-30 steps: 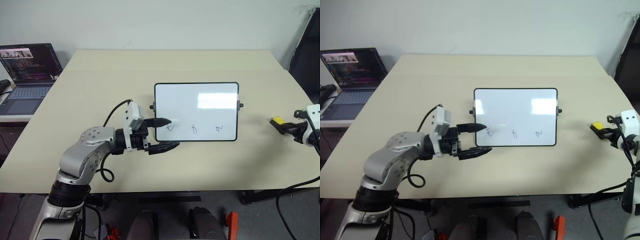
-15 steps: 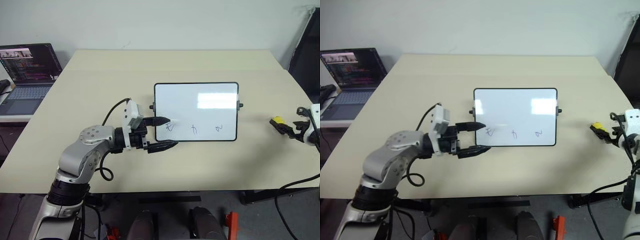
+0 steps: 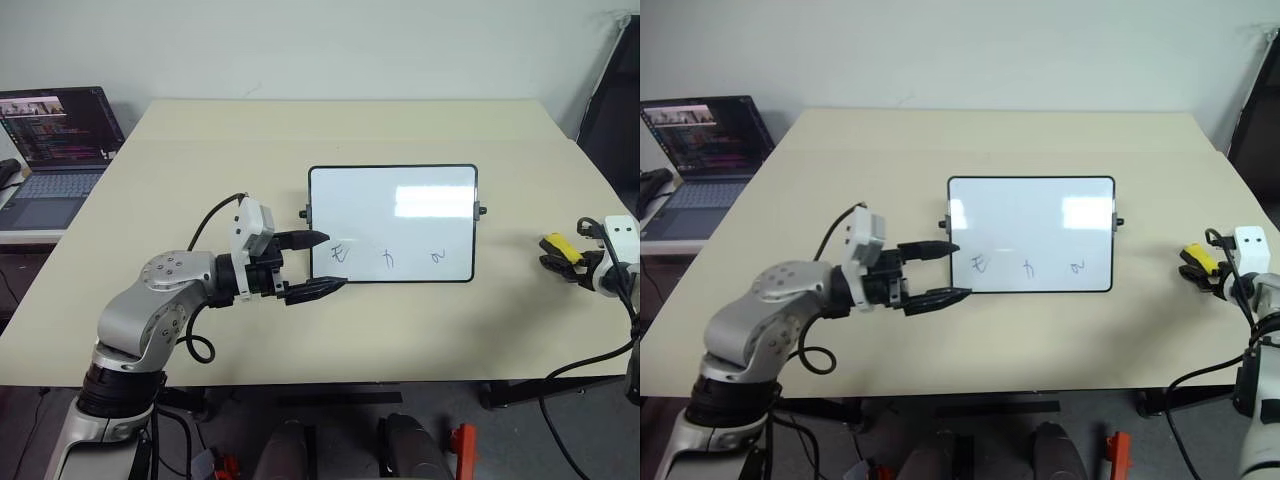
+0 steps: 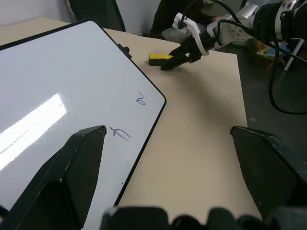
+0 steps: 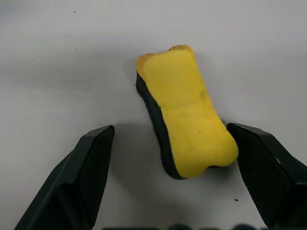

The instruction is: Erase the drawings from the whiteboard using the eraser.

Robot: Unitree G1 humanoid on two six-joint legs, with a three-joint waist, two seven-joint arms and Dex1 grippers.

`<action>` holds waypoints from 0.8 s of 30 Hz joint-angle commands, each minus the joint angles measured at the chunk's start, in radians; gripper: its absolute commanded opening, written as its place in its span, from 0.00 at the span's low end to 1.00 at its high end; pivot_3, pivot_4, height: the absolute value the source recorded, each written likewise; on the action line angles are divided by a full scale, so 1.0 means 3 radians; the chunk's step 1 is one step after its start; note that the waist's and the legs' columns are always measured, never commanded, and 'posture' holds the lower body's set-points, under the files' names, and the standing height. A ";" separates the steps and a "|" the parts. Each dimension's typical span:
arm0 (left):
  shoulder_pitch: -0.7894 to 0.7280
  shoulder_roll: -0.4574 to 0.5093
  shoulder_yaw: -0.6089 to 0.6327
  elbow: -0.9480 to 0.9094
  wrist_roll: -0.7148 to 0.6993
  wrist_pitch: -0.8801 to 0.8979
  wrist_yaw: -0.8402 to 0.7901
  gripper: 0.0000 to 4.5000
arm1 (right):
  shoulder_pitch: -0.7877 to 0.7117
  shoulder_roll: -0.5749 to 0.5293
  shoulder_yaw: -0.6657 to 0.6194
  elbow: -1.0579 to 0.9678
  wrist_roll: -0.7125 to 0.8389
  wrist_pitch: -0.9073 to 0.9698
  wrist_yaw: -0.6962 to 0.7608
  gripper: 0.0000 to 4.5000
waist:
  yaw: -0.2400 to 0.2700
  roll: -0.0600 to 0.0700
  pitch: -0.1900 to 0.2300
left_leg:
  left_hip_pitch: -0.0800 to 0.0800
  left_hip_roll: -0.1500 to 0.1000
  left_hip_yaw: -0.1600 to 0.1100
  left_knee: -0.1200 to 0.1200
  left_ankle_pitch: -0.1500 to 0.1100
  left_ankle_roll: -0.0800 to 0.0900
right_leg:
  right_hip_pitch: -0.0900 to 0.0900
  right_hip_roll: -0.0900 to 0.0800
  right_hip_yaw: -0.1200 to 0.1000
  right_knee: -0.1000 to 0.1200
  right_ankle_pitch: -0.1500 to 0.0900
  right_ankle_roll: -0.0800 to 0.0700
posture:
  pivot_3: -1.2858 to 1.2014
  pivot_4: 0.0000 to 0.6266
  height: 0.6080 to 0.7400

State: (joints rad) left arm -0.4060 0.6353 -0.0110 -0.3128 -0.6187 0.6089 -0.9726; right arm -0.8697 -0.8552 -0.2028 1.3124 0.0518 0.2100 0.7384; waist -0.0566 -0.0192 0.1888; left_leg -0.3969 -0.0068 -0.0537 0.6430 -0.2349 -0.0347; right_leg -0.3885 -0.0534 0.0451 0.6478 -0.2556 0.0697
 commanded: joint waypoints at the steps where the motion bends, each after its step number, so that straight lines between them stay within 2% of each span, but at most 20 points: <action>1: -0.0014 0.0038 0.0073 -0.0143 -0.0059 0.0004 0.0006 1.00 | -0.0073 -0.0053 -0.0045 -0.0028 0.0012 -0.0007 0.0007 0.91 | 0.0001 0.0000 0.0000 | 0.0000 0.0000 0.0000 0.0000 0.0000 0.0000 | 0.0000 0.0000 0.0000 0.0000 0.0000 0.0000 | 0.52 0.24 1.00; 7: -0.0012 0.0034 0.0073 -0.0152 -0.0060 0.0008 0.0020 1.00 | -0.0094 -0.0056 -0.0095 -0.0032 0.0041 -0.0071 -0.0065 0.91 | 0.0000 0.0000 0.0000 | 0.0000 0.0000 0.0000 0.0000 0.0000 0.0000 | 0.0000 0.0000 0.0000 0.0000 0.0000 0.0000 | 0.52 0.24 1.00; 10: -0.0017 0.0034 0.0071 -0.0149 -0.0057 0.0007 0.0020 1.00 | -0.0089 -0.0050 -0.0092 -0.0029 0.0035 -0.0082 -0.0115 0.78 | 0.0000 0.0000 0.0000 | 0.0000 0.0000 0.0000 0.0000 0.0000 0.0000 | 0.0000 0.0000 0.0000 0.0000 0.0000 0.0000 | 0.52 0.24 1.00; 17: -0.0039 0.0033 0.0067 -0.0139 -0.0056 0.0008 0.0014 1.00 | -0.0049 -0.0021 -0.0123 -0.0030 0.0069 -0.0096 -0.0165 0.25 | 0.0000 0.0000 0.0000 | 0.0000 0.0000 0.0000 0.0000 0.0000 0.0000 | 0.0000 0.0000 0.0000 0.0000 0.0000 0.0000 | 0.52 0.24 1.00; 19: -0.0044 0.0031 0.0068 -0.0142 -0.0058 0.0011 0.0017 1.00 | -0.0033 -0.0021 -0.0137 -0.0035 0.0086 -0.0097 -0.0155 0.22 | 0.0000 0.0000 0.0000 | 0.0000 0.0000 0.0000 0.0000 0.0000 0.0000 | 0.0000 0.0000 0.0000 0.0000 0.0000 0.0000 | 0.52 0.24 1.00; 24: -0.0039 0.0036 0.0075 -0.0138 -0.0050 0.0005 0.0020 1.00 | -0.0027 -0.0103 -0.0263 -0.0107 0.0197 -0.0155 -0.0093 0.22 | 0.0000 0.0000 0.0000 | 0.0000 0.0000 0.0000 0.0000 0.0000 0.0000 | 0.0000 0.0000 0.0000 0.0000 0.0000 0.0000 | 0.52 0.24 1.00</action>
State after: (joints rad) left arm -0.4039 0.6353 -0.0110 -0.3160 -0.6190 0.6114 -0.9702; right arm -0.8741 -0.8547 -0.2535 1.3121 0.0838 0.1892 0.6998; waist -0.0566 -0.0192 0.1888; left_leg -0.3969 -0.0068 -0.0536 0.6430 -0.2349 -0.0347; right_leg -0.3885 -0.0534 0.0451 0.6478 -0.2556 0.0697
